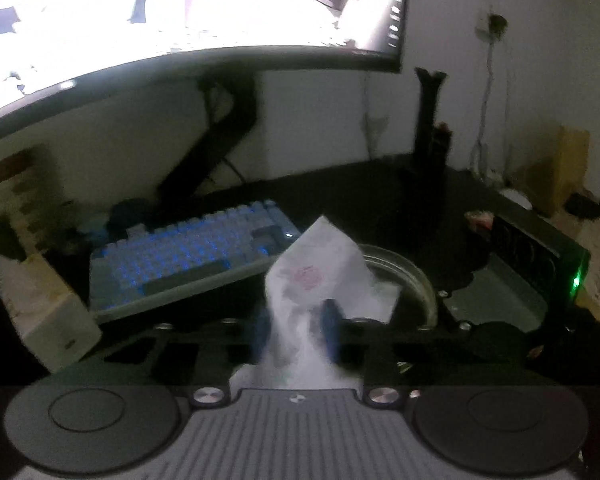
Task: Clean container
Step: 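Push the tissue into the upright jar opening with the left gripper while the right gripper holds it, then twist the white tissue inside the jar rim with the left gripper while the right gripper holds the jar, then tilt the jar with the right gripper while the left gripper pulls the tissue out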
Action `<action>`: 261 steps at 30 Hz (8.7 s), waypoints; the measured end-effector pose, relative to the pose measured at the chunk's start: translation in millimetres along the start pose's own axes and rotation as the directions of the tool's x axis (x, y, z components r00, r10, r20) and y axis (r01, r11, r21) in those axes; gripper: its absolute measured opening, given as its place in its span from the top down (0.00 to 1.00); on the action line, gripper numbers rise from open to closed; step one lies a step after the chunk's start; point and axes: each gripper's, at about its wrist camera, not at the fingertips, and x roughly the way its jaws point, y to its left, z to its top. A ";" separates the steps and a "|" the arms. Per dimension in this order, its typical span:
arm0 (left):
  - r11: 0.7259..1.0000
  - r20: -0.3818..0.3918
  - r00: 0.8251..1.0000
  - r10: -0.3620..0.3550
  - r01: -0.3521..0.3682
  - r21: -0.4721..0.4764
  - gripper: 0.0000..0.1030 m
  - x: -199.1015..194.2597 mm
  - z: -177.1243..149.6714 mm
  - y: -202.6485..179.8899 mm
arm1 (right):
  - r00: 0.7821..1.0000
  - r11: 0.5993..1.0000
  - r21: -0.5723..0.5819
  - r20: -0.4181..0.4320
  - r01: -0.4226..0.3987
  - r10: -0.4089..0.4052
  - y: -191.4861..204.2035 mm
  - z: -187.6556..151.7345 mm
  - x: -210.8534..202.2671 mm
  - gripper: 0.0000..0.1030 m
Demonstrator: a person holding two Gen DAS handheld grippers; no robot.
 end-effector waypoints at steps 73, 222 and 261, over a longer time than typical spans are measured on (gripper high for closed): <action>0.993 0.086 0.995 0.053 -0.044 -0.111 0.82 24.3 -4.3 0.7 | 1.000 0.999 0.050 0.021 -0.003 0.002 0.4 4.4 -7.0 0.00; 0.910 0.281 0.955 -0.095 0.198 -0.364 0.83 -63.0 -66.9 98.8 | 0.978 0.955 -0.294 -0.187 0.035 -0.093 52.6 -14.2 53.7 0.18; 0.951 -0.137 0.976 0.171 -0.200 -0.235 0.37 -63.6 -120.3 65.4 | 0.982 0.970 -0.237 -0.167 0.042 -0.084 48.7 -11.8 50.2 0.12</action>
